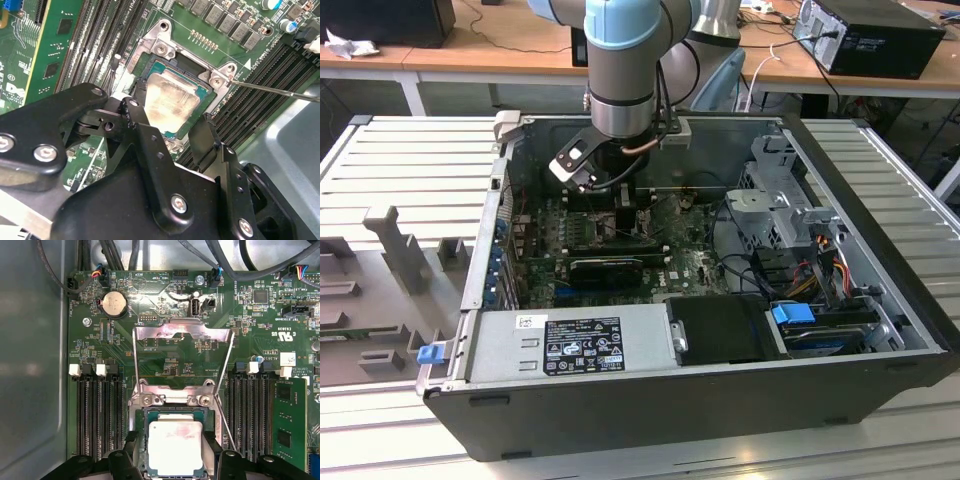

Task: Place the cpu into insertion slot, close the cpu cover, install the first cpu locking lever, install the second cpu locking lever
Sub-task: 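Place the cpu into insertion slot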

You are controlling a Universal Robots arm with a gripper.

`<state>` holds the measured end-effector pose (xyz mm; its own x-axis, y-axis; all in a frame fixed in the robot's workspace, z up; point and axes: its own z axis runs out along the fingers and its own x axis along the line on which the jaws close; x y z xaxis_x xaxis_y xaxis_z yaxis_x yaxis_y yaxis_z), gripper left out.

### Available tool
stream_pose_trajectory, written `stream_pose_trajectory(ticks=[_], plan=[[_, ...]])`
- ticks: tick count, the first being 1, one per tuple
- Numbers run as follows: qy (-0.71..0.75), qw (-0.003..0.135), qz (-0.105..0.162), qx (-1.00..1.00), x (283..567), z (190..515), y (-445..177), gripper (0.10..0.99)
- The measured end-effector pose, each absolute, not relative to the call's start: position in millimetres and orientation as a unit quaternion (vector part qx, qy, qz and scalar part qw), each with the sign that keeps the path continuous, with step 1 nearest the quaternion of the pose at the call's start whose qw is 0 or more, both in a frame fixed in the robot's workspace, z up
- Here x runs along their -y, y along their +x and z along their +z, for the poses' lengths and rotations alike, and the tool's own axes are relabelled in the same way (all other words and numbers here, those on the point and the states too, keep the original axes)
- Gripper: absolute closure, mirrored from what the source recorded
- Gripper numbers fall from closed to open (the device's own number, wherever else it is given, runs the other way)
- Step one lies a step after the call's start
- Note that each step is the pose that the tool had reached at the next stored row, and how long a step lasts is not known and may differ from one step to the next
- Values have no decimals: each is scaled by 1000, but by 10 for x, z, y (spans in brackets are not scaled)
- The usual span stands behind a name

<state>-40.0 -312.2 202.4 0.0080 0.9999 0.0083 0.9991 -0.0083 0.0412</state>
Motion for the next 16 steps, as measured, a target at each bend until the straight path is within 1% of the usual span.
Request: stream_pose_trajectory(ticks=[9, 11, 12, 13, 14, 15, 16], plan=[[710, 12, 17, -704, 3125, 2117, -400, 482], [710, 12, 17, -704, 3125, 2139, -400, 498], [710, 12, 17, -704, 3125, 2148, -400, 565], [710, 13, 16, -704, 3125, 2168, -400, 686], [710, 13, 16, -704, 3125, 2178, -400, 745], [710, 13, 16, -704, 3125, 2186, -400, 745], [710, 14, 16, -704, 3125, 2198, -400, 808]])
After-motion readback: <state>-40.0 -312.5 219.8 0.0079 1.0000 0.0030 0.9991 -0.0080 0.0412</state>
